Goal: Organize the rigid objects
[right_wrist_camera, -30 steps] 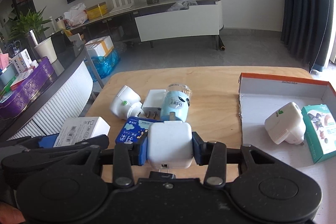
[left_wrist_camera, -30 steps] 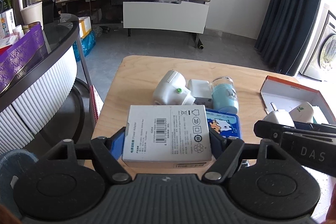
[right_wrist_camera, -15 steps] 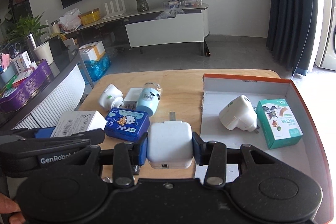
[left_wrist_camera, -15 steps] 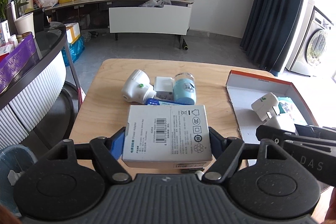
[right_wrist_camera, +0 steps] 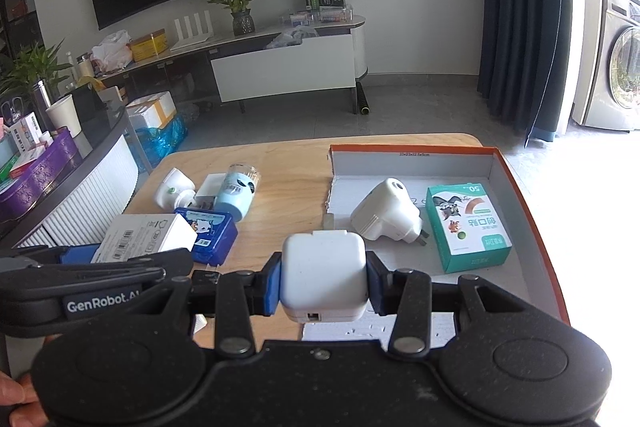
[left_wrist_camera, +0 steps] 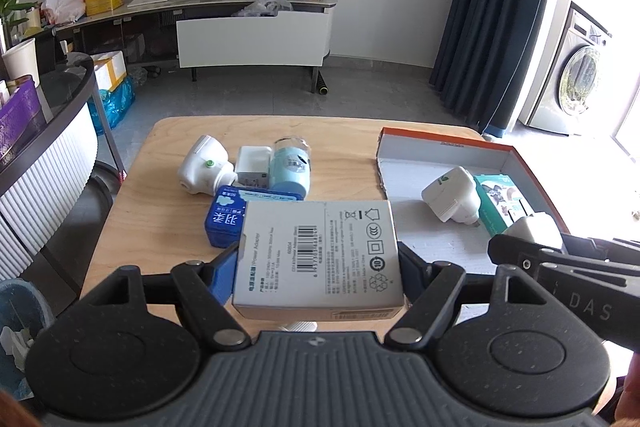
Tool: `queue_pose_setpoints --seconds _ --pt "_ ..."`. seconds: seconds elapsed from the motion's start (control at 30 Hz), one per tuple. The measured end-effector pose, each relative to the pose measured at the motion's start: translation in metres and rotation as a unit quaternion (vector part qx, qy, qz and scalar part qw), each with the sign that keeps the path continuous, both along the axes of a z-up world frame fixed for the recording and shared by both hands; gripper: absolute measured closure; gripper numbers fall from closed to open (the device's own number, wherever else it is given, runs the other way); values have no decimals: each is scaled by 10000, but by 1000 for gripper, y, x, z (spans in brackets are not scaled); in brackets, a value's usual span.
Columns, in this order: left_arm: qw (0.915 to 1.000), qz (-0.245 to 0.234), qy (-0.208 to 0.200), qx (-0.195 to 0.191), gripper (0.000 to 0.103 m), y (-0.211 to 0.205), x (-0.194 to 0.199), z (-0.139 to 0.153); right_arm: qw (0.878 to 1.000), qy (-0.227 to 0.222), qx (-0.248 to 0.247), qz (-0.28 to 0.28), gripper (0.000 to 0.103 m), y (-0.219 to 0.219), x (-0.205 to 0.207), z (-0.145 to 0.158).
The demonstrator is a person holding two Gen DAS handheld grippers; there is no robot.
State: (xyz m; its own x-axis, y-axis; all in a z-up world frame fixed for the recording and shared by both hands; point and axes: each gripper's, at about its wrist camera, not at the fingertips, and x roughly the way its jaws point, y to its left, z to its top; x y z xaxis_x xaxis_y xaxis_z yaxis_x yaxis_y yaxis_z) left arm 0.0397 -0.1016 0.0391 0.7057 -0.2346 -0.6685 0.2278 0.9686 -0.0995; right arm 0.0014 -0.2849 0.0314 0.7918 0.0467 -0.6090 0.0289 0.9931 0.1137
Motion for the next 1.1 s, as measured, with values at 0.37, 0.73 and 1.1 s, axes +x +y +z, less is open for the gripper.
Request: queue_pose_setpoints --seconds 0.37,0.73,1.1 --pt "9996 -277 -11 46 25 -29 -6 1 9996 -40 43 -262 52 -29 -11 2" --pt "9986 -520 39 86 25 -54 -7 -3 9987 -62 3 -506 52 -53 -18 1" --pt "9973 -725 82 102 25 -75 -6 -5 9975 -70 7 -700 52 -72 -20 -1"
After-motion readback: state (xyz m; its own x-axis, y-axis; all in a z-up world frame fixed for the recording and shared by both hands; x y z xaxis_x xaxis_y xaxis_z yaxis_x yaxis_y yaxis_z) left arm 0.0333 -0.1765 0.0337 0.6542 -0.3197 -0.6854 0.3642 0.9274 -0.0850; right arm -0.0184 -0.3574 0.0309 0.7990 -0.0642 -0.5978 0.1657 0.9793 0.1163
